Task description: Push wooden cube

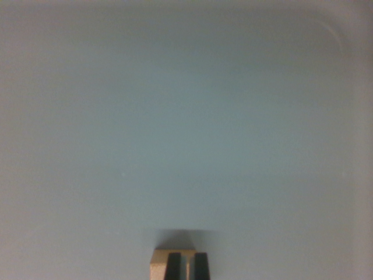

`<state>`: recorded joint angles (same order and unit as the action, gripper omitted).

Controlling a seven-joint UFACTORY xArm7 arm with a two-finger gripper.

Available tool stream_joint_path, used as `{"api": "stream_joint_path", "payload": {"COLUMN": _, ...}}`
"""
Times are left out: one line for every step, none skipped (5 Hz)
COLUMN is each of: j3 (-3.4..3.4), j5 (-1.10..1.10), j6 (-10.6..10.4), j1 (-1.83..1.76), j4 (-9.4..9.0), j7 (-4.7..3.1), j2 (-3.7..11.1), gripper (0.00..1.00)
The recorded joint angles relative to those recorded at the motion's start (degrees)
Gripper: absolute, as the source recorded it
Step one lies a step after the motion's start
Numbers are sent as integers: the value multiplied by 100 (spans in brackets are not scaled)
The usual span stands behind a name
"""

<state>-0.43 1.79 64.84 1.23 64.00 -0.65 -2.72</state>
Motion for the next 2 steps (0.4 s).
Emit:
{"api": "stream_joint_path", "payload": {"j3": 0, "j5": 0, "j6": 0, "j1": 0, "j4": 0, "j7": 0, "j2": 0, "gripper": 0}}
{"api": "stream_joint_path", "payload": {"j3": 4, "j5": 2, "j6": -217, "j1": 1, "j4": -270, "j7": 18, "j2": -21, "gripper": 0}}
